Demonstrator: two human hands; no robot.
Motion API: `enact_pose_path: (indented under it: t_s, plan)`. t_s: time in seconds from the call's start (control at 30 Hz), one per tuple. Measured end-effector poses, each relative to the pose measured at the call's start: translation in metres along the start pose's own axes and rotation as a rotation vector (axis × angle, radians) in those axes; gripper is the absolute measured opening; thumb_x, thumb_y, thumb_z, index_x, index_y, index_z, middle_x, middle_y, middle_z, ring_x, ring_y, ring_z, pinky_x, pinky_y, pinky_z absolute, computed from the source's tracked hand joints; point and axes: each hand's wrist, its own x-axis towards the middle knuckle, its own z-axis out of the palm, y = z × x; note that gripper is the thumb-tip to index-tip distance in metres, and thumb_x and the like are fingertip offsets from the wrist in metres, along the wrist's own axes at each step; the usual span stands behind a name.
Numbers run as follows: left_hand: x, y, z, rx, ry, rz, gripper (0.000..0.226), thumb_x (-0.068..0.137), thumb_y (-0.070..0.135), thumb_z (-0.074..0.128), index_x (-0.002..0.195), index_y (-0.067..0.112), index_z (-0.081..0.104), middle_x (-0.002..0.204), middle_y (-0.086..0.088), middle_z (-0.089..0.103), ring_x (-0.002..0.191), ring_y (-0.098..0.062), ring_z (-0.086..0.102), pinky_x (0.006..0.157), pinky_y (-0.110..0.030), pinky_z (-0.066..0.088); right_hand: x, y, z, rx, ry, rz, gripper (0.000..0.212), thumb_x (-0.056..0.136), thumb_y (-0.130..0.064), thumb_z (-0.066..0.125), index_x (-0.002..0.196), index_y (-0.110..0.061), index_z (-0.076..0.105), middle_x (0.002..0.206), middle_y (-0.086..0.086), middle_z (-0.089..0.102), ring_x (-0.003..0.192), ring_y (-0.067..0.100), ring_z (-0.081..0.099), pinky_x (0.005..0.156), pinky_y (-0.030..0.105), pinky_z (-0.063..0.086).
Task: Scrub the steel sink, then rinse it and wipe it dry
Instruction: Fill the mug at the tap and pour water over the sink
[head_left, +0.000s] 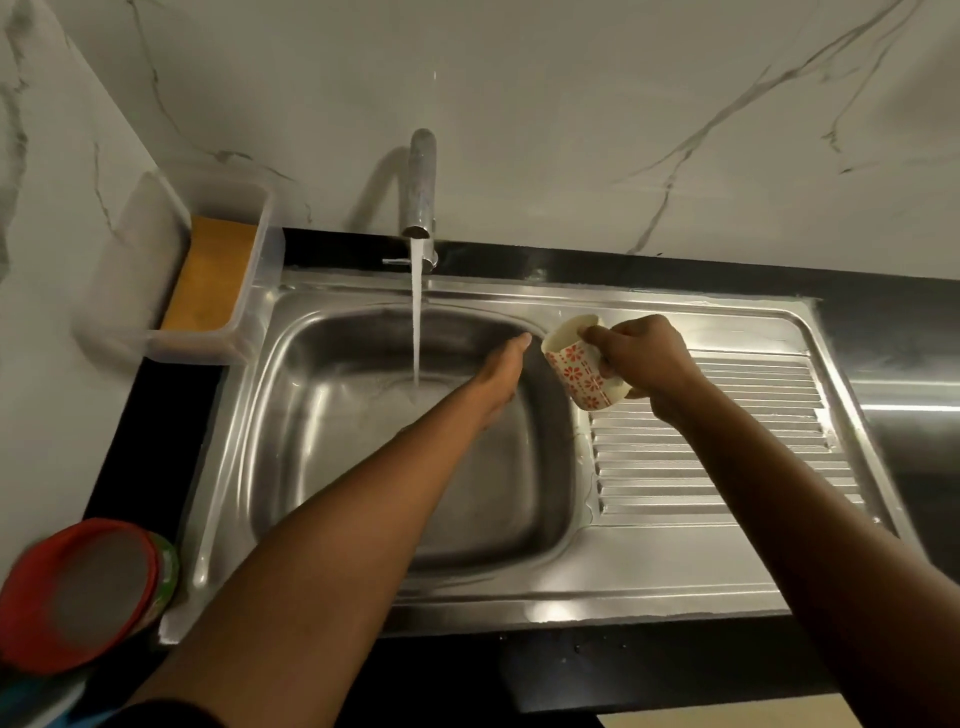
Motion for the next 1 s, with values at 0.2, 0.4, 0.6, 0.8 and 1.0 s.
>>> enact_pose_path:
  t_s: [0.2, 0.4, 0.6, 0.8, 1.0]
  plan:
    - [0.019, 0.001, 0.04, -0.211, -0.015, -0.062, 0.07, 0.111, 0.055, 0.033, 0.168, 0.015, 0.022, 0.175, -0.007, 0.022, 0.161, -0.024, 0.022, 0.129, -0.042, 0.02, -0.002, 0.027, -0.017, -0.042, -0.028, 0.026, 0.034, 0.1, -0.044, 0.064, 0.088, -0.014, 0.073, 0.094, 0.005, 0.076, 0.084, 0.025, 0.074, 0.066, 0.036, 0.059]
    - [0.038, -0.038, 0.056, -0.214, -0.034, -0.045, 0.065, 0.108, 0.063, 0.036, 0.143, 0.015, 0.062, 0.136, -0.001, 0.07, 0.127, -0.019, 0.063, 0.122, -0.039, 0.038, -0.013, 0.049, -0.032, -0.139, -0.108, 0.045, 0.029, 0.101, -0.035, 0.062, 0.092, -0.011, 0.075, 0.088, 0.009, 0.075, 0.08, 0.026, 0.073, 0.065, 0.04, 0.062]
    - [0.041, -0.029, 0.058, -0.226, -0.022, -0.042, 0.061, 0.111, 0.056, 0.031, 0.127, 0.008, 0.066, 0.107, -0.01, 0.074, 0.096, -0.019, 0.069, 0.078, -0.029, 0.053, 0.001, 0.031, -0.012, -0.19, -0.075, -0.016, 0.031, 0.099, -0.033, 0.061, 0.105, -0.007, 0.076, 0.097, 0.01, 0.074, 0.084, 0.028, 0.072, 0.065, 0.037, 0.061]
    - [0.054, -0.039, 0.059, -0.235, -0.024, -0.009, 0.075, 0.097, 0.069, 0.042, 0.138, 0.01, 0.064, 0.131, -0.014, 0.072, 0.12, -0.026, 0.068, 0.106, -0.041, 0.052, -0.02, 0.047, -0.023, 0.024, -0.1, 0.004, 0.022, 0.101, -0.029, 0.061, 0.091, -0.014, 0.074, 0.089, 0.006, 0.076, 0.087, 0.025, 0.073, 0.081, 0.045, 0.06]
    - [0.043, -0.097, 0.054, 0.111, -0.139, -0.046, 0.086, 0.092, 0.074, 0.048, 0.164, 0.028, 0.035, 0.164, 0.013, 0.04, 0.153, -0.01, 0.033, 0.131, -0.043, 0.019, -0.07, 0.085, -0.054, 0.16, -0.197, -0.009, 0.026, 0.1, -0.024, 0.065, 0.081, -0.009, 0.077, 0.081, 0.013, 0.073, 0.085, 0.032, 0.07, 0.095, 0.06, 0.057]
